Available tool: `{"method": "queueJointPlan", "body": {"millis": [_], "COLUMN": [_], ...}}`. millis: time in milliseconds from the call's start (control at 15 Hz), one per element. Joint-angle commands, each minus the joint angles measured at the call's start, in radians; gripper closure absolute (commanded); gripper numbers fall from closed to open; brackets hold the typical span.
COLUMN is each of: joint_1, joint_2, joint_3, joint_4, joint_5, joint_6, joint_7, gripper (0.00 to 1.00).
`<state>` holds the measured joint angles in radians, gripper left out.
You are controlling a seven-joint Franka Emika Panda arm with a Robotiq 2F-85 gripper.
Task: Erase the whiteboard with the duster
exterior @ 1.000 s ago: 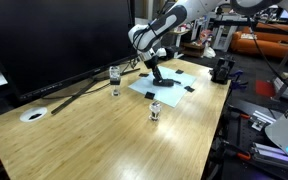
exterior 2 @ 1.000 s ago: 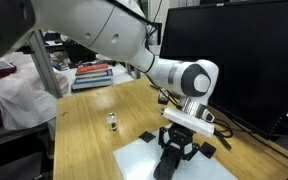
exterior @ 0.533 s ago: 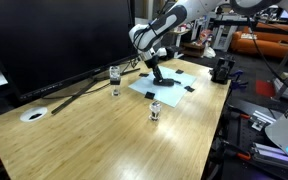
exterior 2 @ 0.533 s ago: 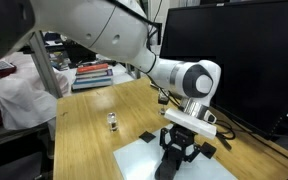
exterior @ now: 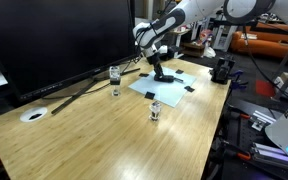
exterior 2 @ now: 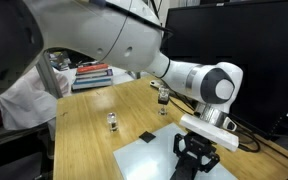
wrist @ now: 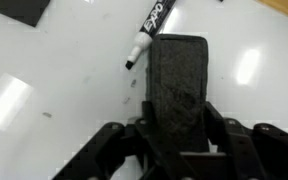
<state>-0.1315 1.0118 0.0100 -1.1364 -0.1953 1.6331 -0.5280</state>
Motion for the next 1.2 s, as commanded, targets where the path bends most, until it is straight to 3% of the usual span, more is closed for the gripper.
{"method": "queueJointPlan", "body": {"millis": [0,533,1133], "joint_1": [-0.015,-0.002,0.086], "joint_2": [0.088,0.167,0.005], "joint_3": [-0.005,0.009,0.044], "joint_4": [0.140,0.270,-0.057], "joint_5": [0.013,0.012,0.009], "joint_6": [-0.043,-0.127,-0.076], "joint_7": [0.004,-0.030,-0.021], "gripper": [0.74,0.74,0.74]}}
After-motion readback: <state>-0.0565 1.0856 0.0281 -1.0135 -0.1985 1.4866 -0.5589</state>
